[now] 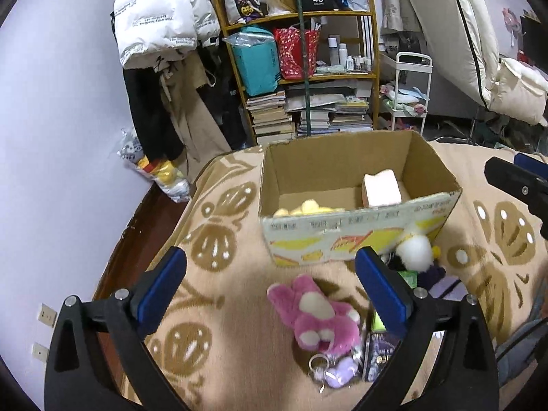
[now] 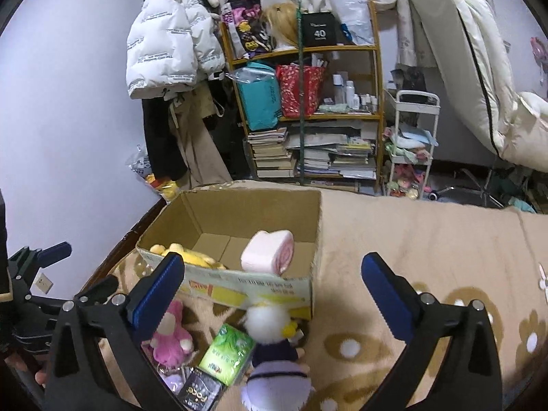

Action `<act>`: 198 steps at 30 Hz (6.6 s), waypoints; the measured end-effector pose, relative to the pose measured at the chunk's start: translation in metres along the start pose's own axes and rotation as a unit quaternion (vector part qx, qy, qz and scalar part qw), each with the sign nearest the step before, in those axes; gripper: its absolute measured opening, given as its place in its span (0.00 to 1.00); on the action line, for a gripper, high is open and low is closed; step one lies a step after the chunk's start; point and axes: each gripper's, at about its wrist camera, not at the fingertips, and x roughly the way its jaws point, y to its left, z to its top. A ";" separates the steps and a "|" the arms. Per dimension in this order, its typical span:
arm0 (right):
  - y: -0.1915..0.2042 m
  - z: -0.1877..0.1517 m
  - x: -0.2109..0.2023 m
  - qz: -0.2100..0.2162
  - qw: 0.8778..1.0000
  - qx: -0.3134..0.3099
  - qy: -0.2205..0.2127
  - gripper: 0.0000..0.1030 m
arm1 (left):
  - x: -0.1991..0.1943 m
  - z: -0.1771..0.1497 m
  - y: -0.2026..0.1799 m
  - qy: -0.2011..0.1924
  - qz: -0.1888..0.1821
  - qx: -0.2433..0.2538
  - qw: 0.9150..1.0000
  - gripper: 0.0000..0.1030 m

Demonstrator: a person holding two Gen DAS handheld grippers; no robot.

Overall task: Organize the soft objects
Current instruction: 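Withdraw both tools from the box back toward the remaining toys, then grasp the pink plush bunny with the left tool while the right tool grasps the purple doll, then carry both plush toys over the box and release them inside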

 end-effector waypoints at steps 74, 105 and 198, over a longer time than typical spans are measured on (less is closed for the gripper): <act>0.002 -0.108 0.125 -0.027 0.940 -0.033 0.339 0.77 | 0.119 -0.068 -0.038 0.222 -0.053 0.003 0.973 0.84; 0.014 -0.066 0.043 -0.082 0.979 -0.059 0.176 0.59 | 0.041 -0.066 -0.025 0.137 -0.046 -0.019 0.989 0.46; 0.014 0.020 0.081 0.025 0.999 -0.028 -0.015 0.71 | 0.065 0.030 -0.041 -0.053 -0.054 0.002 0.997 0.77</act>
